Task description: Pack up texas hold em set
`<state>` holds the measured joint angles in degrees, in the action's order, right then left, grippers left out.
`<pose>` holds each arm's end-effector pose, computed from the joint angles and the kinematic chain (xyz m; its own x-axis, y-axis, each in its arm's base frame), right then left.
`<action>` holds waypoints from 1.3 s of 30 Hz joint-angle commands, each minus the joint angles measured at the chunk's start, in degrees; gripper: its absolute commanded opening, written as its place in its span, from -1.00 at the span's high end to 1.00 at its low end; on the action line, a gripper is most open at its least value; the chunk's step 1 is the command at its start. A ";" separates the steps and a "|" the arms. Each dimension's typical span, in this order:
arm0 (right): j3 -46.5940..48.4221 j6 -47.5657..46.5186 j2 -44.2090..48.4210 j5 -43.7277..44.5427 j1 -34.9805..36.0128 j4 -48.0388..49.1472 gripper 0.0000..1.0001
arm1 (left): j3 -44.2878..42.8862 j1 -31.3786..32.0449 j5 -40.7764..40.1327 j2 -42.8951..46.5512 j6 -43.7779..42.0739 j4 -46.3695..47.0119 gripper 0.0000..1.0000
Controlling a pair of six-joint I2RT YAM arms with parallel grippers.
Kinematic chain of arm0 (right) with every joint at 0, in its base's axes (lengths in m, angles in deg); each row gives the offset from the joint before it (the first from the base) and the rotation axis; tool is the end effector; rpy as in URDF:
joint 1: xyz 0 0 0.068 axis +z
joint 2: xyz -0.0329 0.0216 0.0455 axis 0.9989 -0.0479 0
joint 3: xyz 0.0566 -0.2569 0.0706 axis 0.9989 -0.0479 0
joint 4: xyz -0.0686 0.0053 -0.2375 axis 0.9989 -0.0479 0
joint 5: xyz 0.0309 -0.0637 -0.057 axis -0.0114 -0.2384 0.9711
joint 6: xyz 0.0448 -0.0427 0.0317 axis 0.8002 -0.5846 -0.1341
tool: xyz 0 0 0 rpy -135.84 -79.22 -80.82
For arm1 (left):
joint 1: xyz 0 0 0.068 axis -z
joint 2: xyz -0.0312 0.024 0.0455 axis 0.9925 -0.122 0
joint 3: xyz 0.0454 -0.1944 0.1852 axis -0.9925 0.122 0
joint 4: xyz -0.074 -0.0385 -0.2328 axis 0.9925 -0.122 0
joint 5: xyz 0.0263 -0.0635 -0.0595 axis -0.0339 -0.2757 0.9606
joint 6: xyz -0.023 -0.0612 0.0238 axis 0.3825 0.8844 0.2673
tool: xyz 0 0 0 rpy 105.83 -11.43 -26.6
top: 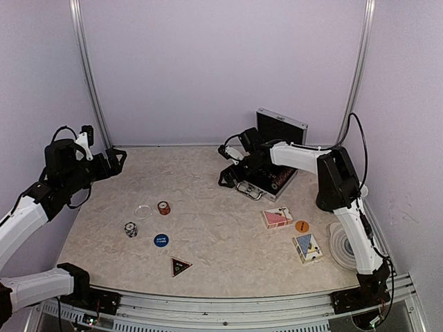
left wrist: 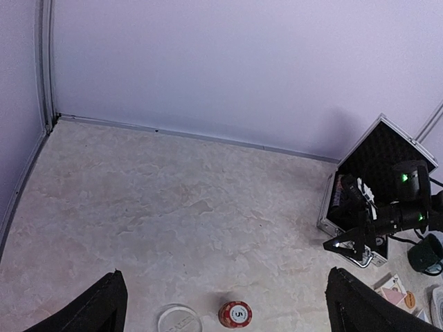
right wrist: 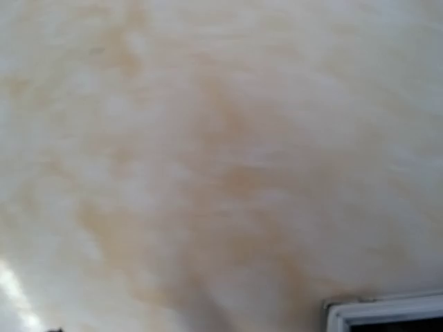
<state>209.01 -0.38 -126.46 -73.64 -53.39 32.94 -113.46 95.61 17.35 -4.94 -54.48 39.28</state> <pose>0.4425 0.3177 0.1481 -0.5887 -0.4813 -0.6494 -0.7379 0.6481 0.1885 0.2050 -0.0475 0.3072 -0.3354 -0.2611 -0.9052 0.1421 0.9358 -0.3226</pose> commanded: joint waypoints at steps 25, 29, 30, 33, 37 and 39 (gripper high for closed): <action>2.03 -15.51 -2.95 -9.04 14.65 -4.62 -0.98 | 0.98 -1.55 1.82 0.47 0.62 1.90 -0.98; 2.03 -17.04 -2.77 -9.44 16.05 -5.29 -0.98 | 0.98 -1.61 1.87 0.46 0.62 1.89 -0.98; 2.03 -17.37 -2.72 -9.62 16.27 -5.56 -0.98 | 0.98 -1.58 1.88 0.55 0.62 1.90 -0.98; 1.88 -18.35 -2.53 -10.02 16.95 -6.28 -0.98 | 0.98 -1.59 1.78 0.71 0.62 1.82 -0.98; 1.15 -20.05 -2.09 -10.41 17.70 -7.25 -0.98 | 1.06 -1.62 1.77 0.86 0.62 1.81 -0.98; 0.71 -21.04 -1.79 -11.08 18.12 -7.86 -0.98 | 1.06 -1.63 1.81 0.97 0.62 1.80 -0.98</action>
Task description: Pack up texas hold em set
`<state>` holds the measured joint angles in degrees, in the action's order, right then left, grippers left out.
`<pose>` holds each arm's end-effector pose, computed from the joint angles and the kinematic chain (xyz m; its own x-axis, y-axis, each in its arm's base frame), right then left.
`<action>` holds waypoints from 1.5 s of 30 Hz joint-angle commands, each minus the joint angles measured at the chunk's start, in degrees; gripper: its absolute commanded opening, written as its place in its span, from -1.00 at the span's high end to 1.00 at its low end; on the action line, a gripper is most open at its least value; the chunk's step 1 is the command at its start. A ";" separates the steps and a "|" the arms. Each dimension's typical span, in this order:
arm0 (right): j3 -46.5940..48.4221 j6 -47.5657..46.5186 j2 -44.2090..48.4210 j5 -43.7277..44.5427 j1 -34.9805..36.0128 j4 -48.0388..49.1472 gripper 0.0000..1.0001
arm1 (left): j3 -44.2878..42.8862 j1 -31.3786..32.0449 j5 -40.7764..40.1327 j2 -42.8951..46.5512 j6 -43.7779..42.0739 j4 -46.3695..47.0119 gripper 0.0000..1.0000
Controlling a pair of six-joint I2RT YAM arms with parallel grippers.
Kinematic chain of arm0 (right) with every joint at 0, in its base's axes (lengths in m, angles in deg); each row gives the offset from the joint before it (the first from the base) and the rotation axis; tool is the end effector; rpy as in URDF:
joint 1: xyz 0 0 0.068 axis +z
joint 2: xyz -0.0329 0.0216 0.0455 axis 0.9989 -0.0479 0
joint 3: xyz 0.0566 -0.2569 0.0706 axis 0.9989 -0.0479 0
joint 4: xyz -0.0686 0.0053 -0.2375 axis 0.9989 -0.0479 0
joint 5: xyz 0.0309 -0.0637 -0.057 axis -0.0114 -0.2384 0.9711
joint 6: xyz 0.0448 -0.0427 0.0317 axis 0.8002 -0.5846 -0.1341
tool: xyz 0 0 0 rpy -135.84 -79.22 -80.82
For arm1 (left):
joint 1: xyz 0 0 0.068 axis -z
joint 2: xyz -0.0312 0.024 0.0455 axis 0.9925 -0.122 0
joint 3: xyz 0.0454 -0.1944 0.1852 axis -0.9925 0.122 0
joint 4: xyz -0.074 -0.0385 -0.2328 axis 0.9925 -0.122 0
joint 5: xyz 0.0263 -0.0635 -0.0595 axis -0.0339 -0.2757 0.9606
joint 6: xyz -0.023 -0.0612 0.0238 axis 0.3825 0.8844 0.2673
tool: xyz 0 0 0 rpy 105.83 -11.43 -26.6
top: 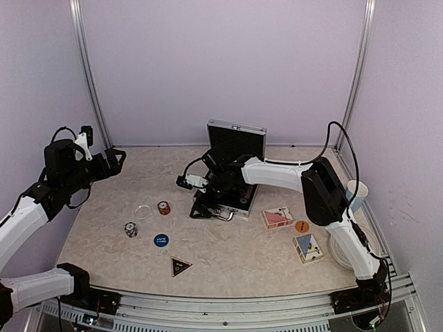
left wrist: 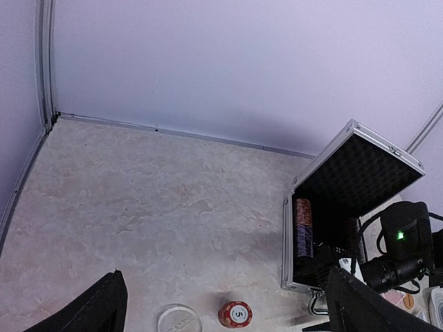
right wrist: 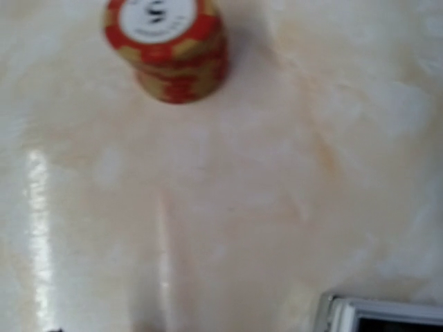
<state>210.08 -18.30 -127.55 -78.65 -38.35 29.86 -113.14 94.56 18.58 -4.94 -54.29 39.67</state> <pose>0.3391 0.4220 0.1412 -0.1711 -0.7268 -0.6652 -0.9831 0.1707 0.0663 0.2058 -0.0449 0.3060 -0.3366 -0.2689 -0.9025 0.1431 0.9326 -0.3313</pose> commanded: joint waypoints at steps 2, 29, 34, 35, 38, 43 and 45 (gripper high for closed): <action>-1.08 -4.20 -0.13 -6.63 3.55 -5.38 -0.98 | 0.74 -0.58 0.56 0.97 0.42 1.42 -0.98; -17.92 -7.94 10.04 -5.56 5.70 -6.71 -0.93 | 0.74 -0.51 0.59 1.44 0.42 1.33 -0.98; -20.63 -7.16 11.18 -5.91 6.56 -5.47 -0.92 | 0.76 -0.54 0.53 1.61 0.42 1.35 -0.98; -21.11 -7.01 11.39 -5.83 6.76 -5.31 -0.92 | 0.76 -0.50 0.53 1.61 0.42 1.33 -0.98; -22.76 -6.41 12.05 -5.74 7.55 -4.47 -0.91 | 0.74 -0.50 0.59 1.61 0.42 1.33 -0.98; -25.81 -5.09 13.45 -5.65 8.71 -2.89 -0.91 | 0.84 -0.50 0.57 1.70 0.50 1.38 -0.98; -27.02 -4.65 13.97 -5.56 9.19 -2.43 -0.90 | 0.78 -0.51 0.68 1.63 0.51 1.42 -0.98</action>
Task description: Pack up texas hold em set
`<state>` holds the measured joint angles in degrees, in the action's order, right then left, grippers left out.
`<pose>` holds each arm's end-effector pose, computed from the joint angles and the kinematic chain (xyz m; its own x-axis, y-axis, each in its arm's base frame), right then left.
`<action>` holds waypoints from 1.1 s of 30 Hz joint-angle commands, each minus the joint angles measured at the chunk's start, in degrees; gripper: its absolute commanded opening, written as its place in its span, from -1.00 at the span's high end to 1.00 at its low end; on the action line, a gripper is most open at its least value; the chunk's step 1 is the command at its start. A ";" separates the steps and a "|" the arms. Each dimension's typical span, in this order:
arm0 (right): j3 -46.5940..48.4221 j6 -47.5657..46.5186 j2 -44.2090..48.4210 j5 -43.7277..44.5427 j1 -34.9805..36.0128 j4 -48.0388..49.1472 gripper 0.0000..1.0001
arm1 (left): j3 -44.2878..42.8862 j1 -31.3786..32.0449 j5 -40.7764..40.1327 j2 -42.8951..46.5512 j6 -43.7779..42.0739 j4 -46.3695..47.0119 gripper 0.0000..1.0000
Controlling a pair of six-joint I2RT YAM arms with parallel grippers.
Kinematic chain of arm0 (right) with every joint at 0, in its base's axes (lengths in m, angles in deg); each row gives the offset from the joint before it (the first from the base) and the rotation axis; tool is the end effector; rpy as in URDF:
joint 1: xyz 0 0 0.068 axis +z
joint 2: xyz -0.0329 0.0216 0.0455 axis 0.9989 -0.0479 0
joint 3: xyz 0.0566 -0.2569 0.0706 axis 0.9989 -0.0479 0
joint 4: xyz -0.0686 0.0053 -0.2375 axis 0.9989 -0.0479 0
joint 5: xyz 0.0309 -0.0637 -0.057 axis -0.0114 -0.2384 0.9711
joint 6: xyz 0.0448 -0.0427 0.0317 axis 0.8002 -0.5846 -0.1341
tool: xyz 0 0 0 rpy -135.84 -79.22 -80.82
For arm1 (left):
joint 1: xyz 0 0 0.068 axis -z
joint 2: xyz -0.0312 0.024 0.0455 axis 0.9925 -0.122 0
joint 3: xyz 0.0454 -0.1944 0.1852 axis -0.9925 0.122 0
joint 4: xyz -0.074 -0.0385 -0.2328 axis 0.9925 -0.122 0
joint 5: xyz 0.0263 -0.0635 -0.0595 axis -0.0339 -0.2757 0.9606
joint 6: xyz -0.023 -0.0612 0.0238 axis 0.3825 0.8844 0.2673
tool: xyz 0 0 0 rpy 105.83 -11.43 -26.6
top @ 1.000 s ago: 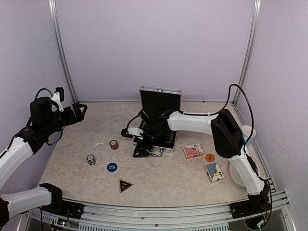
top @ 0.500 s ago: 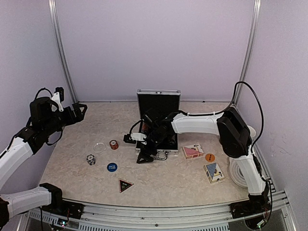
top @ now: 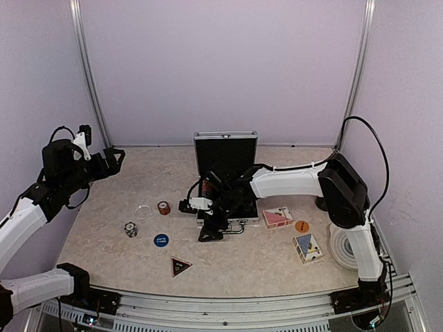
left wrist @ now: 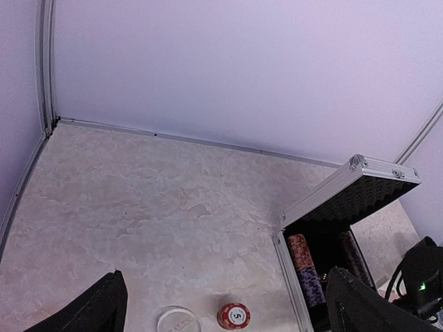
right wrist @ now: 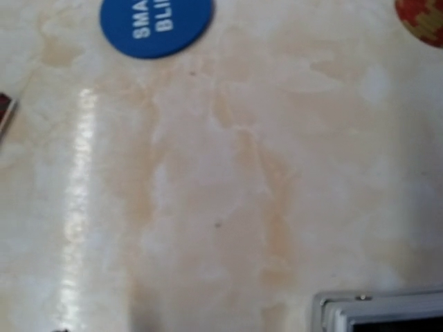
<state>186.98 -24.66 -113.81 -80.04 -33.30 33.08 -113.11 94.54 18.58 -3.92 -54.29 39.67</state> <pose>0.2625 0.4000 0.1418 -0.0363 -0.7917 -0.6098 -0.9974 -0.0097 0.0720 0.2024 -0.0442 0.3092 -0.3211 -0.2722 -0.9071 0.1484 0.9315 -0.3320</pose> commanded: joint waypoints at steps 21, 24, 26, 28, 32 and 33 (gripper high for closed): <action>-6.49 6.24 2.24 -1.62 7.83 -0.87 -0.92 | 0.80 -0.53 0.98 0.50 0.69 1.57 -0.98; -6.60 5.73 3.93 1.62 7.83 -1.58 -0.96 | 0.80 -0.55 0.96 0.50 0.69 1.54 -0.98; -7.22 5.35 5.30 4.14 7.48 -2.16 -0.98 | 0.80 -0.54 0.89 0.50 0.69 1.59 -0.98; -7.83 5.35 6.49 5.65 6.43 -2.91 -0.98 | 0.80 -0.49 0.91 0.58 0.69 1.59 -0.98; -9.49 5.81 8.13 7.25 3.63 -4.03 -0.98 | 0.80 -0.49 0.97 0.76 0.68 1.59 -0.98; -10.10 5.98 8.60 7.53 2.99 -4.08 -0.98 | 0.80 -0.49 0.99 0.84 0.73 1.59 -0.98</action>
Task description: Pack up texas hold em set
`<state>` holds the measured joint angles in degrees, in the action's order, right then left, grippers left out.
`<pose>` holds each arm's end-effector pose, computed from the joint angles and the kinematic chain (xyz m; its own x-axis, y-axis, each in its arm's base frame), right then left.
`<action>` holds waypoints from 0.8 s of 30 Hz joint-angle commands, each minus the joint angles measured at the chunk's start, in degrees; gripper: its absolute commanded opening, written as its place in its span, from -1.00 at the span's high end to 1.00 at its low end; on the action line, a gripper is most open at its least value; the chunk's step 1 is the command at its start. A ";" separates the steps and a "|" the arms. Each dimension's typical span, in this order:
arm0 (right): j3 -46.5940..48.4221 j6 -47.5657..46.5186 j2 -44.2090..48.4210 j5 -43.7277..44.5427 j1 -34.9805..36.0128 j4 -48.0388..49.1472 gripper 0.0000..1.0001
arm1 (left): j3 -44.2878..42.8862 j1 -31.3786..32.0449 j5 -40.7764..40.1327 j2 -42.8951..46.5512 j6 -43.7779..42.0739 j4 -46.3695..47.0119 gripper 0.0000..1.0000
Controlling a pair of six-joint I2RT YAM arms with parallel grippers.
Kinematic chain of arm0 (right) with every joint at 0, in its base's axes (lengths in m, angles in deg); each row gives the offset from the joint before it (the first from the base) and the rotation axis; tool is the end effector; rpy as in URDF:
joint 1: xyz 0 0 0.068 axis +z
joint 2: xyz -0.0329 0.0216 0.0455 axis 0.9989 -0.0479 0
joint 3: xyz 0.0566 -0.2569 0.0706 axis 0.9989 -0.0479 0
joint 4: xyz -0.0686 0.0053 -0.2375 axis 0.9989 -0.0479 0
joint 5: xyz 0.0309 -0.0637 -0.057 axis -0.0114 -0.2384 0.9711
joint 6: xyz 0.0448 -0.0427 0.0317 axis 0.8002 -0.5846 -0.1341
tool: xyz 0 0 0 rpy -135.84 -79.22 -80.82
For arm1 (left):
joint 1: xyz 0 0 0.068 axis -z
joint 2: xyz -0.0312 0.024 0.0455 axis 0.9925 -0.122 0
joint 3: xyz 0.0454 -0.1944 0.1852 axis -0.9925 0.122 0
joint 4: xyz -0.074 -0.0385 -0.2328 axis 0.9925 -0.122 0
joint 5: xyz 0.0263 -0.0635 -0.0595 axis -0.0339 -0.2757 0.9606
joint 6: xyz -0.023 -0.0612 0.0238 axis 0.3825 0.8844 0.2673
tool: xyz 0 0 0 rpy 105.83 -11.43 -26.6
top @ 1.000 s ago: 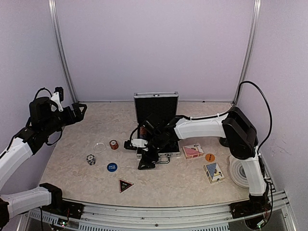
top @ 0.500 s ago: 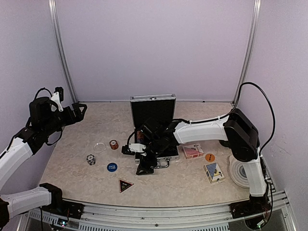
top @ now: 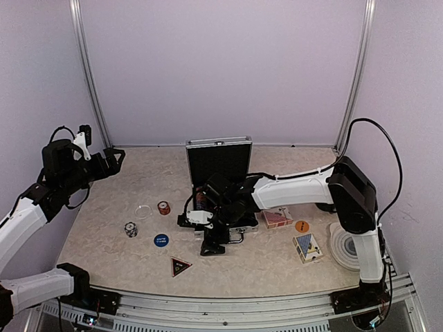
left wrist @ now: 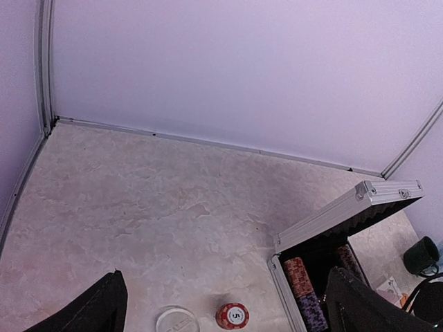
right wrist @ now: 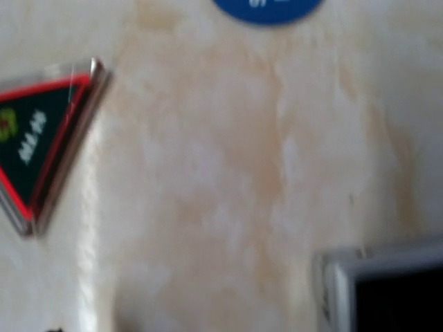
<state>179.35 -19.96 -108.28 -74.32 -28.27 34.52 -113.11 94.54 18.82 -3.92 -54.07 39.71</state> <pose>0.2190 0.3989 0.1462 -0.0487 -0.8265 -0.5608 -0.9983 0.0222 0.0539 0.2024 -0.0444 0.3093 -0.3224 -0.2755 -0.9056 0.1511 0.9295 -0.3366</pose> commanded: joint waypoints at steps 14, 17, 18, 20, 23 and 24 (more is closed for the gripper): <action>-8.31 1.30 6.30 2.41 -5.50 -3.43 -0.98 | 0.89 -0.48 0.71 0.50 0.51 1.54 -0.98; -8.70 1.18 5.93 2.42 -5.68 -3.30 -0.98 | 0.89 -0.51 0.71 0.41 0.47 1.55 -0.98; -8.67 1.15 5.47 2.66 -5.71 -3.51 -0.98 | 0.85 -0.54 0.72 0.41 0.50 1.53 -0.98; -8.55 1.27 4.79 2.93 -5.80 -3.86 -0.98 | 0.89 -0.51 0.72 0.35 0.47 1.54 -0.98; -8.78 1.29 3.93 3.18 -5.81 -3.87 -0.98 | 0.89 -0.49 0.72 0.32 0.47 1.55 -0.98; -8.79 1.38 3.77 3.07 -5.81 -3.92 -0.98 | 0.89 -0.49 0.73 0.28 0.47 1.59 -0.98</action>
<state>171.44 -18.98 -103.40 -71.63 -34.04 31.81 -113.09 94.54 18.88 -3.79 -53.96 39.87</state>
